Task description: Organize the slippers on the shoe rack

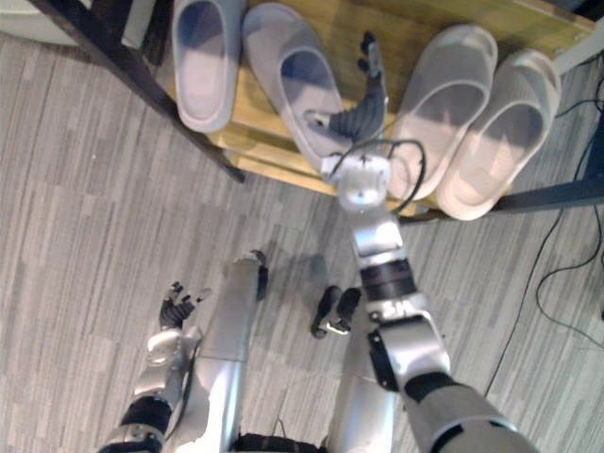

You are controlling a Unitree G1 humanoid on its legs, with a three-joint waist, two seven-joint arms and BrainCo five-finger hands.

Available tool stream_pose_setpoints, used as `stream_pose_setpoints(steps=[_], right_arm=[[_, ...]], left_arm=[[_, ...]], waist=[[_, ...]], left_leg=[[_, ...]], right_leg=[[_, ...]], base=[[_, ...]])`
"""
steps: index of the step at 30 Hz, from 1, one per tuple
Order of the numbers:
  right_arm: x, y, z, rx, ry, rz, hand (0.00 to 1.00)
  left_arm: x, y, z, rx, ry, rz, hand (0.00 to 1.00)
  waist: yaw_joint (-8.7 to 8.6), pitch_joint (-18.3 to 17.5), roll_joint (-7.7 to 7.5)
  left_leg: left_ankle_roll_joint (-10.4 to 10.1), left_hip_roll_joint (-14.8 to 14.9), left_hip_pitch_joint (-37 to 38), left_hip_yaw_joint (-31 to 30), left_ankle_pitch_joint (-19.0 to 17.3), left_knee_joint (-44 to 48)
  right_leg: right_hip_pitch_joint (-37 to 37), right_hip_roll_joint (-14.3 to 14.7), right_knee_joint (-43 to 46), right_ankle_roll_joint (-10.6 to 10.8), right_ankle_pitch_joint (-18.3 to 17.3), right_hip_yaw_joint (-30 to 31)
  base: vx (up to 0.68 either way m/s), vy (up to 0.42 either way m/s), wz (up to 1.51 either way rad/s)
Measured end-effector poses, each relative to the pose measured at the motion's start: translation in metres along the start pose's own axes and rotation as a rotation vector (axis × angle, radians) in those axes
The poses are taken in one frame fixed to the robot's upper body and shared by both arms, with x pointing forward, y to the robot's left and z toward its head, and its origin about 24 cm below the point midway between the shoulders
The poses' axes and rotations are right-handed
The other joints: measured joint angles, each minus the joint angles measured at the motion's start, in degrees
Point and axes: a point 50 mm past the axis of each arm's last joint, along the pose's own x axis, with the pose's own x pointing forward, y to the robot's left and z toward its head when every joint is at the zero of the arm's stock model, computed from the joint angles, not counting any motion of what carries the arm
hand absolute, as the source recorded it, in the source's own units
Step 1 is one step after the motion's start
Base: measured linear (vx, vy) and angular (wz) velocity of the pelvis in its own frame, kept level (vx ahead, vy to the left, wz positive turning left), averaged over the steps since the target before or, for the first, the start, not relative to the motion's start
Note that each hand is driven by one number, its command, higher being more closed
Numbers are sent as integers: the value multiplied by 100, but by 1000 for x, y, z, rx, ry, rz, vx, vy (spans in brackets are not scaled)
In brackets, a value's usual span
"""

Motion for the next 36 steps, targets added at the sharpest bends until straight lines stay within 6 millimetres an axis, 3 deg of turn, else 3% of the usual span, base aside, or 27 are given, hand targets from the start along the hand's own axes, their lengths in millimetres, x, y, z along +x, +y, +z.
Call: stream_pose_setpoints(steps=[8,19,26,36], right_arm=[[-17,11,-18,192,100,27,0],[-20,17,-18,370,131,53,0],[-19,28,-12,459,142,74,0],[-1,43,21,524,72,105,0]], left_arm=[[1,2,-1,-3,13,13,0],[2,0,1,7,14,19,0],[3,-1,2,7,12,27,0],[4,-12,7,27,4,10,0]], waist=[[-3,-36,-63],[25,-36,-63],[38,-34,-61],[233,-25,-44]], left_leg=[[-39,-8,61,-21,21,-62],[-43,-21,94,-82,26,-159],[-101,-20,104,-117,57,-207],[-116,-88,35,-245,66,-223]], right_leg=[[86,1,-70,-16,9,-40],[134,6,-149,-18,9,-101],[159,21,-198,-16,8,-137],[178,-6,-221,-21,-8,-266]], base=[[0,0,0],[3,2,1],[0,0,0],[1,6,5]])
